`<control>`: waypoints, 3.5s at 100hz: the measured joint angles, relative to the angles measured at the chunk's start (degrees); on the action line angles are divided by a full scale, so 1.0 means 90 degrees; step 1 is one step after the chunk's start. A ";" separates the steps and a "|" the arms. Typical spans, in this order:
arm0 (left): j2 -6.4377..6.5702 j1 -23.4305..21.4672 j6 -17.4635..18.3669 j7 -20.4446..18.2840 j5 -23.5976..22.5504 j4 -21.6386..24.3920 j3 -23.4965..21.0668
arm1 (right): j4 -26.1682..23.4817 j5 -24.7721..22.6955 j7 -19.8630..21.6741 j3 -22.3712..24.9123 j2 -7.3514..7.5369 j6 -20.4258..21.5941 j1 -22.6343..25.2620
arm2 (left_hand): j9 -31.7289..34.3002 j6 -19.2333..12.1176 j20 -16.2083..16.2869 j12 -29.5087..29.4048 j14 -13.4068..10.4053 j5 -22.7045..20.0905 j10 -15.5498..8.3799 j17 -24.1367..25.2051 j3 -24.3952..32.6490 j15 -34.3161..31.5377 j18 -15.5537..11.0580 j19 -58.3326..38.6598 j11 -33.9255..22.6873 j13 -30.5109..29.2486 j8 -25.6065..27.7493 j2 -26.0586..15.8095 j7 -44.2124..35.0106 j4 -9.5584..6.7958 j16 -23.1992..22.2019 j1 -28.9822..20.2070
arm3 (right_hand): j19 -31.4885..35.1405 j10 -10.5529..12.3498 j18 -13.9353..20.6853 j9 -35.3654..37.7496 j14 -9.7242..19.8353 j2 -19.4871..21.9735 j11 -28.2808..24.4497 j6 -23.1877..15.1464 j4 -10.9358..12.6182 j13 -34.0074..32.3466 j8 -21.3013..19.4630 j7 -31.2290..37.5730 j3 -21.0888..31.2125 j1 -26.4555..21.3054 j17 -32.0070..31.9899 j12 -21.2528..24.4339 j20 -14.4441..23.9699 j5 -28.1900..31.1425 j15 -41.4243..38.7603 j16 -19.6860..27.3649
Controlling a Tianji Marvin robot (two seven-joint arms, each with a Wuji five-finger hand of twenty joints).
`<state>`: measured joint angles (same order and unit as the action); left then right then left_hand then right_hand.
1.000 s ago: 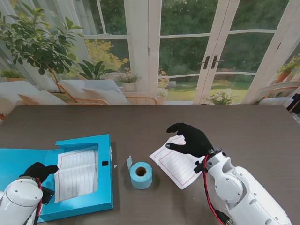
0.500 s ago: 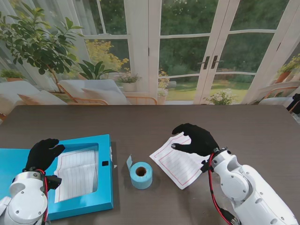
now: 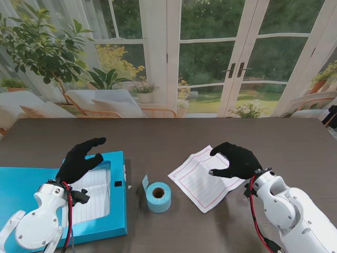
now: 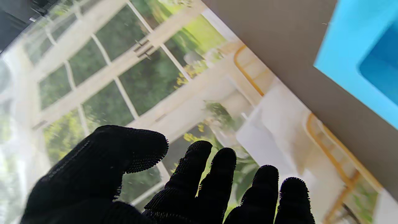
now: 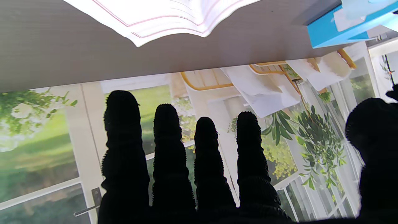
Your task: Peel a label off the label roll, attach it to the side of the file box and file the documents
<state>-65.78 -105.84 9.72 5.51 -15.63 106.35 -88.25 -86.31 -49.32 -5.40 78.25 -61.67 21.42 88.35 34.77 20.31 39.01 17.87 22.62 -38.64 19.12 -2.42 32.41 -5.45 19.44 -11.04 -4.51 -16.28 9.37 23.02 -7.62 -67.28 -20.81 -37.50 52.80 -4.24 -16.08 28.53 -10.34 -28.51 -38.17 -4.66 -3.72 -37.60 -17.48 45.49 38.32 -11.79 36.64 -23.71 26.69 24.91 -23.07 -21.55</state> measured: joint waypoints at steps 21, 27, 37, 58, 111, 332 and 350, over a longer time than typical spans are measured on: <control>0.0051 0.0194 0.0319 -0.0270 0.0118 -0.0136 0.0328 | 0.0111 -0.0381 0.0139 0.0203 0.0069 -0.0021 0.0065 | -0.0364 -0.0195 -0.0224 -0.0163 -0.0266 0.0230 -0.0229 0.0374 -0.0040 0.0172 -0.0245 0.0225 0.0102 0.0321 -0.0069 0.0000 0.0132 0.0000 0.0113 0.0003 | -0.0169 0.0000 0.0026 -0.0567 0.0065 -0.0319 -0.0107 -0.0141 0.0000 0.0389 0.0104 -0.0268 0.0028 0.0064 -0.0036 -0.0038 0.0011 -0.0564 0.0050 -0.0006; 0.0077 0.0237 0.0508 -0.0376 0.0124 -0.0188 0.0396 | 0.0115 -0.0543 0.0308 0.0288 0.0100 -0.0022 0.0085 | -0.0364 -0.0229 -0.0284 -0.0176 -0.0334 0.0232 -0.0287 0.0394 -0.0063 0.0176 -0.0318 0.0229 0.0106 0.0322 -0.0069 0.0000 0.0132 0.0000 0.0118 0.0003 | -0.0259 0.0000 0.0087 -0.0726 0.0102 -0.0350 0.0005 -0.0151 0.0000 0.0506 0.0202 -0.0410 0.0202 0.0064 -0.0039 -0.0049 0.0032 -0.0752 0.0065 -0.0016; 0.0104 0.0321 0.0563 -0.0355 0.0257 -0.0261 0.0567 | 0.0159 -0.0876 0.0482 0.0353 0.0187 -0.0020 0.0093 | -0.0364 -0.0229 -0.0354 -0.0237 -0.0336 0.0249 -0.0287 0.0405 -0.0065 0.0181 -0.0321 0.0233 0.0106 0.0323 -0.0069 0.0000 0.0132 0.0000 0.0173 0.0003 | -0.0353 0.0000 0.0177 -0.1035 0.0127 -0.0395 -0.0043 -0.0131 0.0000 0.0750 0.0258 -0.0536 0.0190 0.0064 -0.0043 -0.0050 0.0066 -0.1071 0.0142 0.0032; 0.0092 0.0418 0.0491 -0.0358 0.0398 -0.0315 0.0710 | 0.0606 -0.1523 0.0169 0.0214 0.0341 -0.0062 -0.0051 | -0.0364 -0.0230 -0.0433 -0.0241 -0.0336 0.0250 -0.0287 0.0425 -0.0065 0.0182 -0.0321 0.0235 0.0106 0.0323 -0.0070 0.0000 0.0132 0.0000 0.0189 0.0003 | -0.0486 0.0001 0.0263 -0.1267 0.0186 -0.0396 -0.0044 -0.0024 -0.0041 0.0912 0.0352 -0.0616 0.0199 0.0064 -0.0043 -0.0050 0.0152 -0.1189 0.0161 0.0107; 0.0101 0.0290 0.0329 -0.0602 0.0571 -0.0310 0.0639 | 0.1234 -0.2240 0.0204 -0.0456 0.0538 -0.0225 -0.0511 | -0.0364 -0.0230 -0.0513 -0.0241 -0.0336 0.0250 -0.0268 0.0483 -0.0066 0.0183 -0.0321 0.0237 0.0106 0.0323 -0.0070 0.0000 0.0132 0.0000 0.0201 0.0003 | -0.0564 0.0005 0.0439 -0.1818 0.0270 -0.0550 -0.0167 0.0538 -0.0044 0.1226 0.0629 -0.0704 0.0305 0.0371 -0.0046 -0.0052 0.0166 -0.1964 0.0129 0.0161; 0.0126 0.0071 -0.0122 -0.0918 0.0950 -0.0065 0.0540 | 0.2380 -0.2613 -0.0768 -0.1841 0.0753 0.0240 -0.1531 | -0.0364 -0.0209 -0.0596 -0.0241 -0.0321 0.0224 -0.0069 0.0634 -0.0255 0.0187 -0.0322 0.0237 0.0106 0.0380 -0.0070 -0.0520 0.0139 0.0261 0.0203 0.0070 | -0.0081 0.0025 0.0573 -0.0989 0.0364 0.3727 -0.0626 0.0627 0.0027 0.0250 0.0628 0.0063 -0.4225 -0.2863 -0.0029 0.0079 0.0024 -0.1959 -0.0518 0.0170; 0.0130 0.0079 -0.0178 -0.0959 0.0998 -0.0063 0.0545 | 0.2619 -0.2578 -0.1437 -0.1970 0.0751 0.0404 -0.1621 | -0.0364 -0.0209 -0.0596 -0.0241 -0.0321 0.0224 -0.0063 0.0635 -0.0256 0.0187 -0.0322 0.0237 0.0106 0.0380 -0.0070 -0.0481 0.0144 0.0262 0.0204 0.0072 | 0.0172 0.0142 0.0567 -0.0147 0.0367 0.3948 -0.0693 0.0302 0.0027 -0.0255 0.0462 0.0166 -0.4257 -0.3012 0.0054 0.0091 0.0021 -0.1277 -0.0506 0.0165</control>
<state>-64.61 -105.14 8.12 -3.12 -6.65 105.78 -83.35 -62.74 -72.52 -18.33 60.53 -54.91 25.05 73.76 31.50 18.43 33.65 15.70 19.73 -36.62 18.55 3.30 30.11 -3.77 16.53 -8.91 -3.55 -12.86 8.74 18.70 -6.33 -64.92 -18.98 -36.85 54.34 -2.96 -10.97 27.20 -7.04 7.02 -44.41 -1.94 -3.48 -39.89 -13.32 46.98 0.01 -38.90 37.13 -22.90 26.88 13.42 -27.63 -20.06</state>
